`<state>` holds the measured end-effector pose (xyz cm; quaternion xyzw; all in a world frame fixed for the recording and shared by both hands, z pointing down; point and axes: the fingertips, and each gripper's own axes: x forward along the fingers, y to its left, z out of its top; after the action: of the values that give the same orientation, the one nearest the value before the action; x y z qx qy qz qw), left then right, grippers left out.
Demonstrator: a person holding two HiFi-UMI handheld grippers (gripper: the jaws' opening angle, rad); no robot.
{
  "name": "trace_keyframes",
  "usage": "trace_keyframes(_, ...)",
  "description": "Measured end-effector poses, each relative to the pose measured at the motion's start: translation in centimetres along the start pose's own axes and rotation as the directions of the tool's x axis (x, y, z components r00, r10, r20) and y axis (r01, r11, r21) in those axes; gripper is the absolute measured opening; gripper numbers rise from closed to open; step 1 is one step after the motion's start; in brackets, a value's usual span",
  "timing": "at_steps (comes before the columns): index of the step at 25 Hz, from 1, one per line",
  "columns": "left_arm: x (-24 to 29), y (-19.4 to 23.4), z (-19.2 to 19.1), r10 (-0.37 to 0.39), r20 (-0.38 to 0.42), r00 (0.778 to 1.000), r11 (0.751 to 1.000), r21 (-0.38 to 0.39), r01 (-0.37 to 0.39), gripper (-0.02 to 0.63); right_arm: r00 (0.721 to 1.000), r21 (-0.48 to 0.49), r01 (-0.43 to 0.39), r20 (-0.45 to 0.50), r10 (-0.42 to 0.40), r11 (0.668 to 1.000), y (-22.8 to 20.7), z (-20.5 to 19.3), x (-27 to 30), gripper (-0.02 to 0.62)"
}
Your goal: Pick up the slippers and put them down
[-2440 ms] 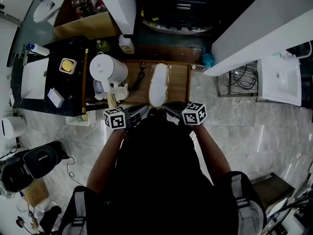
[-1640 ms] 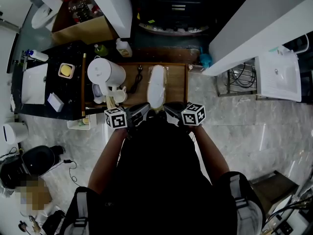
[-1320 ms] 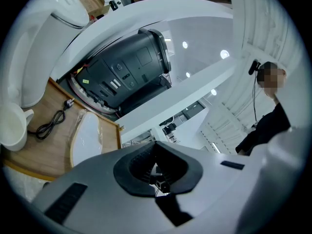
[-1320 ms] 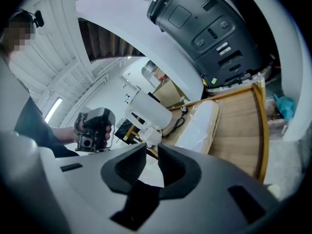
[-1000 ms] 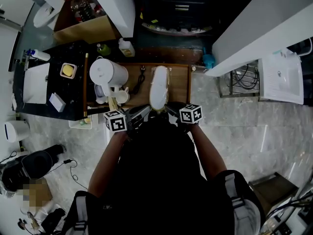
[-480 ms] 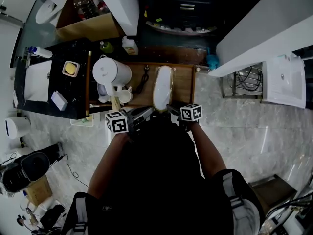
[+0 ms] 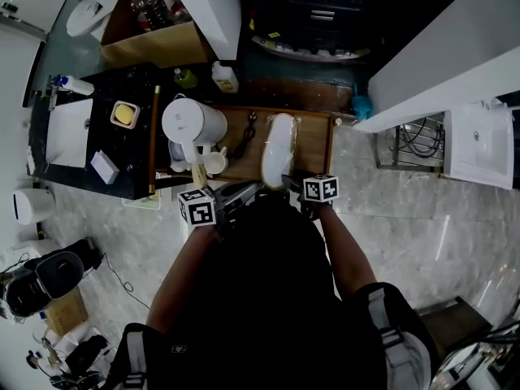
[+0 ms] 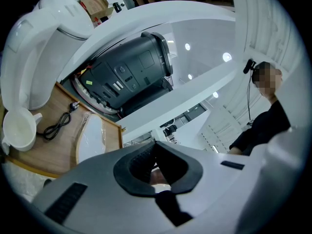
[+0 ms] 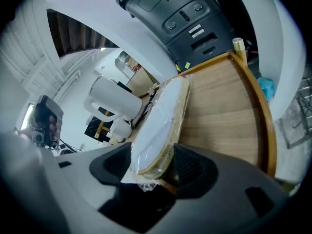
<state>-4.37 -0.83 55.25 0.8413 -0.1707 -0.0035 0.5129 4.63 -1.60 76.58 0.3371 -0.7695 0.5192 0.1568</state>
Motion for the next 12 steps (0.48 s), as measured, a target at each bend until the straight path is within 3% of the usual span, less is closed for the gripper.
trace_keyframes(12, -0.7, 0.5, -0.1, 0.026, 0.008, 1.000, 0.999, -0.019, -0.026, 0.011, 0.998, 0.083, -0.012, -0.065, 0.017, 0.996, -1.0, -1.0, 1.7, 0.259)
